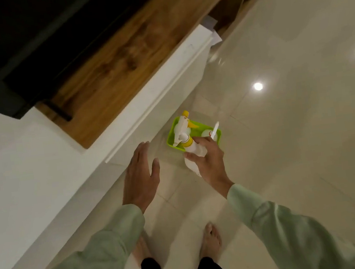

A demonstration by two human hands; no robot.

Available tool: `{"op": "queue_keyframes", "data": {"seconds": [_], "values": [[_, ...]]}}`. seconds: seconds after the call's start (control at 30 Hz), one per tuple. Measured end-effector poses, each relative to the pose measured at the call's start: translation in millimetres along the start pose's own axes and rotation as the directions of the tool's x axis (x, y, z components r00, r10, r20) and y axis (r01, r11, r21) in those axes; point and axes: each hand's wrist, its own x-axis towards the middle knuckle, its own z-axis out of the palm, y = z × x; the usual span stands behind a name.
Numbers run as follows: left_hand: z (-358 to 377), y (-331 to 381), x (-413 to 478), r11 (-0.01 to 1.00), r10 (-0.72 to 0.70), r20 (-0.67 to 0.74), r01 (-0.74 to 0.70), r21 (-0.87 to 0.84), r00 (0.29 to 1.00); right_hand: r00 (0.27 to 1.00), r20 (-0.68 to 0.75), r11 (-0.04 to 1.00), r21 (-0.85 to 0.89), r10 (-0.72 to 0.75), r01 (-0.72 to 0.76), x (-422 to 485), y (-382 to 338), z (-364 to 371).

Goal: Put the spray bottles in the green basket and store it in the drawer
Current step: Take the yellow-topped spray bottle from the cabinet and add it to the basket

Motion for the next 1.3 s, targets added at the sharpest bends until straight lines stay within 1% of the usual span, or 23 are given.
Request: {"op": "queue_keyframes", "data": {"seconds": [0.07, 0.13, 0.23, 0.4, 0.53, 0.6, 0.73, 0.8, 0.9, 1.03, 1.13, 1.3], "values": [[15, 7, 15, 1.000, 0.014, 0.030, -0.014, 0.004, 0.999, 0.999, -0.040, 1.000, 0.009, 0.011, -0.010, 10, 15, -5], [30, 11, 29, 0.999, 0.030, 0.069, -0.031, 0.008, 0.997, 0.996, -0.075, 0.997, -0.055, 0.044, -0.048, 22, 31, -5], [46, 11, 54, 1.000, 0.023, 0.112, -0.024, 0.008, 0.993, 0.992, -0.080, 0.985, -0.137, 0.094, -0.104, 38, 49, 6], [68, -12, 109, 0.999, 0.037, 0.193, -0.040, 0.013, 0.981, 0.979, -0.170, 0.990, -0.054, 0.117, -0.127, 74, 77, 39], [97, -38, 146, 0.997, 0.057, 0.263, -0.069, 0.038, 0.963, 0.959, -0.246, 0.989, -0.012, 0.139, -0.146, 103, 114, 66], [112, -50, 163, 0.996, 0.059, 0.263, -0.073, 0.043, 0.963, 0.955, -0.260, 0.989, 0.003, 0.141, -0.145, 116, 132, 78], [141, -71, 195, 0.992, 0.073, 0.273, -0.099, 0.080, 0.959, 0.961, -0.244, 0.991, -0.010, 0.127, -0.134, 138, 176, 100], [155, -79, 210, 0.988, 0.085, 0.281, -0.117, 0.099, 0.956, 0.955, -0.265, 0.990, -0.010, 0.131, -0.139, 149, 195, 108], [171, -88, 225, 0.985, 0.100, 0.286, -0.135, 0.106, 0.953, 0.941, -0.293, 0.986, 0.037, 0.168, -0.164, 169, 213, 114], [191, -97, 236, 0.984, 0.103, 0.307, -0.141, 0.104, 0.946, 0.938, -0.310, 0.988, 0.039, 0.156, -0.151, 194, 229, 117], [201, -101, 242, 0.983, 0.088, 0.298, -0.130, 0.126, 0.951, 0.950, -0.278, 0.989, 0.021, 0.144, -0.144, 197, 242, 116], [216, -107, 253, 0.978, 0.104, 0.292, -0.151, 0.142, 0.951, 0.972, -0.200, 0.992, 0.010, 0.123, -0.123, 194, 269, 118]]}}
